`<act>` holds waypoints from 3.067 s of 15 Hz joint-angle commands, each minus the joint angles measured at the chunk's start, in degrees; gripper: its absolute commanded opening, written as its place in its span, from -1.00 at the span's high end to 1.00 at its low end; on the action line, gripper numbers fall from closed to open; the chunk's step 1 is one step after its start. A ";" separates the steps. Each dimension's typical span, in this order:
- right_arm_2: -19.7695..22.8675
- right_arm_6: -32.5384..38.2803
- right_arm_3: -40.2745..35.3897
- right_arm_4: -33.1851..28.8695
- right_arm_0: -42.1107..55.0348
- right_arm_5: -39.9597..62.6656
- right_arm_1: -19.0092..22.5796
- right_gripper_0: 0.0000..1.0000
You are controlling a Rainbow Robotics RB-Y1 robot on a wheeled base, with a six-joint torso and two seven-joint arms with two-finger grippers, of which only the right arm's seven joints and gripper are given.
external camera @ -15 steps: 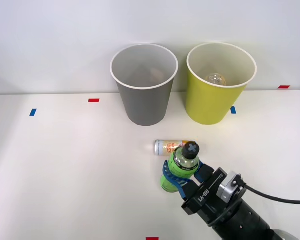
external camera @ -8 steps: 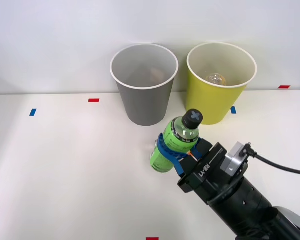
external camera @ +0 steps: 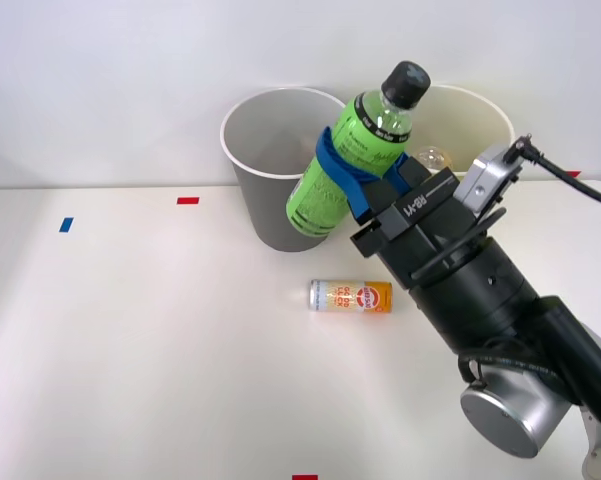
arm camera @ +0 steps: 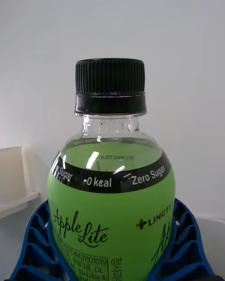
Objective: Put cans in the gray bin, plastic bottles in the light green bin
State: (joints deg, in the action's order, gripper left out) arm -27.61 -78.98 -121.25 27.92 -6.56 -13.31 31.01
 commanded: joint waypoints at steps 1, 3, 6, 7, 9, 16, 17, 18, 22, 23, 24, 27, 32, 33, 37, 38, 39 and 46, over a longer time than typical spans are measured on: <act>5.02 0.58 0.05 0.91 -3.37 6.28 -1.83 1.00; 8.01 0.67 0.05 1.08 -4.60 10.15 -3.15 1.00; 11.96 1.02 0.58 1.08 -7.68 17.53 -3.58 1.00; 12.40 1.28 2.60 1.17 -9.09 17.00 -3.32 1.00; 12.40 1.55 9.90 1.35 -13.31 12.61 -3.15 1.00; 17.06 1.19 24.66 1.08 -22.71 11.82 -2.88 1.00; 17.23 1.19 26.07 1.00 -22.89 11.82 -2.35 1.00; 17.23 1.11 26.95 1.00 -23.06 11.82 -1.74 1.00; 17.06 1.37 30.46 1.35 -24.64 11.82 0.19 1.00; 17.06 1.28 31.43 1.26 -24.91 11.82 0.11 1.00; 17.06 1.19 32.04 1.26 -25.08 11.82 0.11 1.00; 16.79 1.19 35.03 1.08 -26.75 11.73 0.02 1.00; 16.44 1.55 35.03 1.17 -26.75 11.82 0.02 -0.36; 16.44 1.55 35.03 1.26 -26.75 11.82 -0.07 -0.74; 16.18 0.58 34.94 0.47 -26.67 11.73 0.02 -0.98; 16.18 0.14 34.59 0.12 -26.40 11.73 0.02 -0.98; 16.18 -0.21 33.63 -0.23 -25.70 11.82 0.11 -0.98; 16.27 -0.12 15.52 -0.06 -5.40 3.91 6.08 -0.97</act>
State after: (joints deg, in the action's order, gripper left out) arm -11.37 -79.36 -104.22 27.57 -15.67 -5.45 36.08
